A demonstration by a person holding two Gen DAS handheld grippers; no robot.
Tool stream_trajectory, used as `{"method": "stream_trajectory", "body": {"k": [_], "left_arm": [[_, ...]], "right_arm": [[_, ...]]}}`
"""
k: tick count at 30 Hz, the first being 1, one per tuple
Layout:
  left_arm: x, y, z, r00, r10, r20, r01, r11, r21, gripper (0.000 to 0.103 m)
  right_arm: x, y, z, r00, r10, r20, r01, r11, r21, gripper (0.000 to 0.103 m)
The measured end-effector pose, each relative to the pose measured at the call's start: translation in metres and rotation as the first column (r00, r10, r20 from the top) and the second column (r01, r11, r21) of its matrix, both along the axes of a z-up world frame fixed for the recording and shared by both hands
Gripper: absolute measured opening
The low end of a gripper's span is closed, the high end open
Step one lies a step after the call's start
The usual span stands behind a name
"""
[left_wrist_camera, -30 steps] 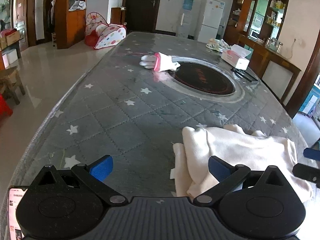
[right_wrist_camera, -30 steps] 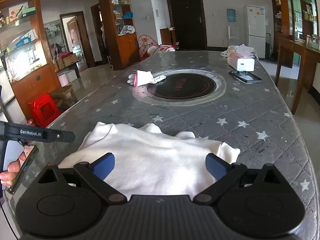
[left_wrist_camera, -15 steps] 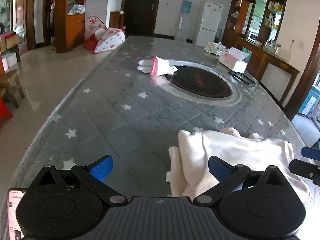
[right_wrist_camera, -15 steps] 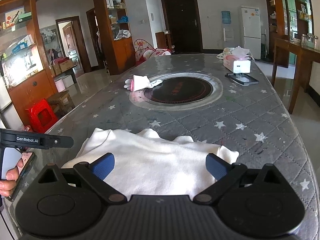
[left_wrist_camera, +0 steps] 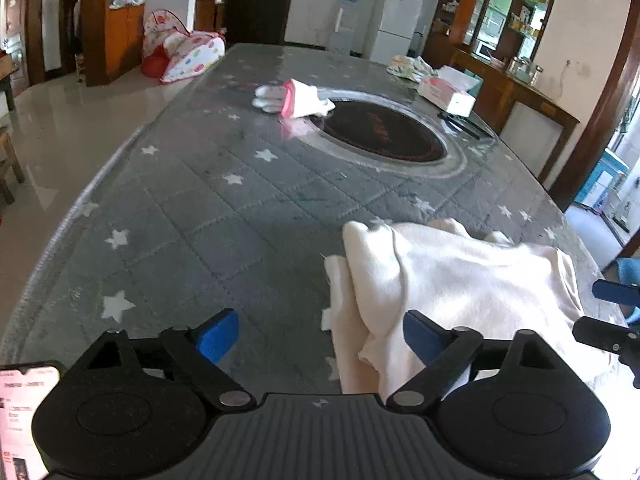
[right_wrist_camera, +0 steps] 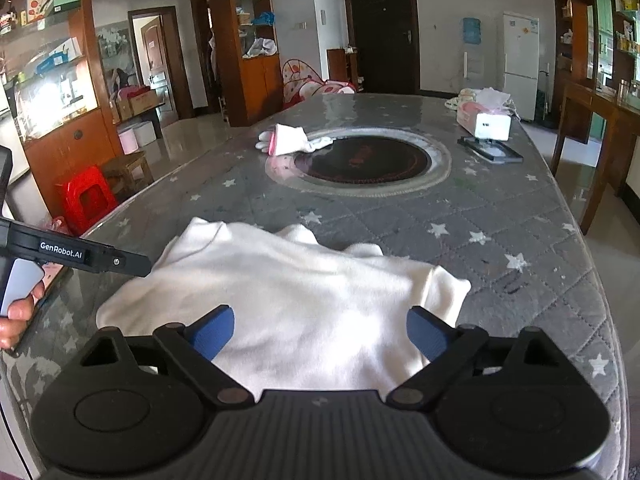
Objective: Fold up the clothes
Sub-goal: 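Close the right gripper on the sweatshirt edge while the left gripper grasps it too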
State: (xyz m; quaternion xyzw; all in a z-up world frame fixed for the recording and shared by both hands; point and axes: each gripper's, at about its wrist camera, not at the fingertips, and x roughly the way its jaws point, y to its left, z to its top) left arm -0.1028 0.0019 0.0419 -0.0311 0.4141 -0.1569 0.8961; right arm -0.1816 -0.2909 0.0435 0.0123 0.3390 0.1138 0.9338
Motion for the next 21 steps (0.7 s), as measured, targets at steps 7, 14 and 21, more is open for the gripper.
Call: {"method": "stream_trajectory", "body": {"k": [7, 14, 21], "left_arm": [[0.009, -0.012, -0.005, 0.999, -0.024, -0.024, 0.023, 1.0, -0.02, 0.087], [0.02, -0.025, -0.012, 0.998, -0.037, -0.043, 0.037, 0.999, -0.004, 0.084], [0.021, -0.033, -0.013, 0.997, -0.079, -0.022, 0.079, 0.997, -0.01, 0.051]], "right_arm": [[0.007, -0.024, 0.0, 0.997, -0.076, -0.01, 0.076, 0.997, 0.015, 0.088], [0.025, -0.043, -0.01, 0.99, -0.129, -0.056, 0.132, 0.99, 0.048, 0.078], [0.037, -0.054, -0.03, 0.98, -0.161, -0.117, 0.172, 0.981, 0.093, 0.062]]}}
